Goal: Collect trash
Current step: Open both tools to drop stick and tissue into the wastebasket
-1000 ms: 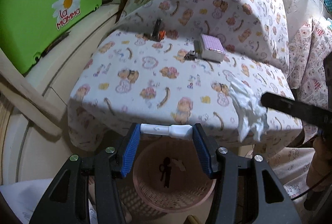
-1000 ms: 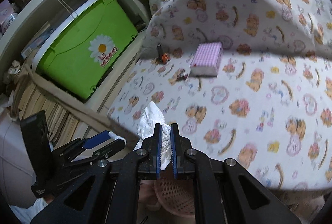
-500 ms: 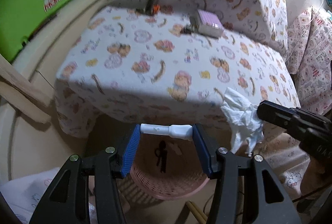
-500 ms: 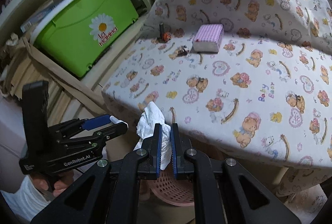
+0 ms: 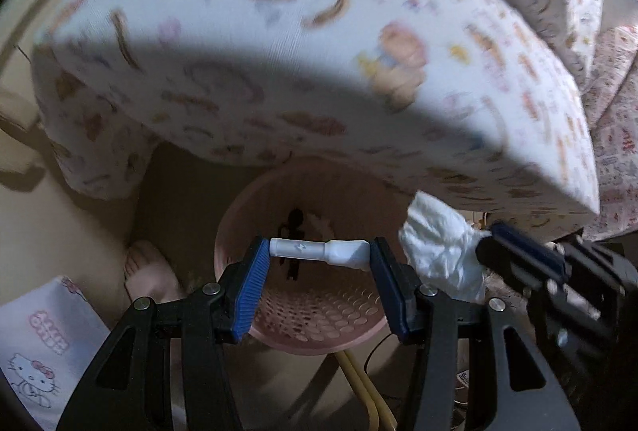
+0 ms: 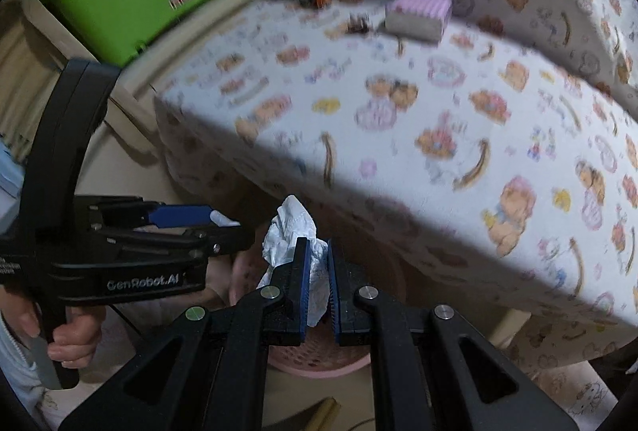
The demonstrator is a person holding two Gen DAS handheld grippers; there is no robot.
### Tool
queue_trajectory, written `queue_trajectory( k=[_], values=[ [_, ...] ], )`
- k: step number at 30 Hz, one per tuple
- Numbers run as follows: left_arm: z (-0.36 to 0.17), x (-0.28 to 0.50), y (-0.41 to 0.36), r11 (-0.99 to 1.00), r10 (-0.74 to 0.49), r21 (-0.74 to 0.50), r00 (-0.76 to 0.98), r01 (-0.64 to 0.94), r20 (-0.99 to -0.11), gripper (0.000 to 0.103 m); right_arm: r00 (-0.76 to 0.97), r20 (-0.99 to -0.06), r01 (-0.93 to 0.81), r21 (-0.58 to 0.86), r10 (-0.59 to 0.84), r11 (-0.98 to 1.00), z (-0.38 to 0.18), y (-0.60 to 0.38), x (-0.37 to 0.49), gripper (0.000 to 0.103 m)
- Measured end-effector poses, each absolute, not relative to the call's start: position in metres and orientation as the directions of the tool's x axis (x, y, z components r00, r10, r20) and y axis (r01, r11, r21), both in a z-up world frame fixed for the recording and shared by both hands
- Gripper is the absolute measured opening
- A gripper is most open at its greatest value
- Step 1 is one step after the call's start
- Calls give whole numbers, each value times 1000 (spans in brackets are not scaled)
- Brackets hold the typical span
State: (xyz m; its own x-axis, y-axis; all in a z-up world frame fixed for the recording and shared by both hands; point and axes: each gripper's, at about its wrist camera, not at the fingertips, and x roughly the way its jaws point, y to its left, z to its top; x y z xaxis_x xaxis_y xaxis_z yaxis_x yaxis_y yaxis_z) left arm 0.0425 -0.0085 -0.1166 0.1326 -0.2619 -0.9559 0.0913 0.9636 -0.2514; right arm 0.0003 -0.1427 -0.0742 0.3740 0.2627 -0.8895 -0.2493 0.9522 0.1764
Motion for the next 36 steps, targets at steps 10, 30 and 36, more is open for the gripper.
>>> queue_trajectory(
  k=[10, 30, 36],
  values=[
    [-160, 46, -9, 981, -192, -192, 18, 8, -981, 50, 302, -938, -266, 86, 168, 960, -113, -134, 0, 9],
    [-137, 46, -2, 984, -175, -176, 83, -7, -981, 65, 315, -938, -206, 83, 147, 975, -110, -149, 9, 34],
    [-106, 44, -6, 994, -103, -93, 219, 51, -970, 67, 374, -914, -197, 88, 158, 976, -91, -155, 3, 35]
  ],
)
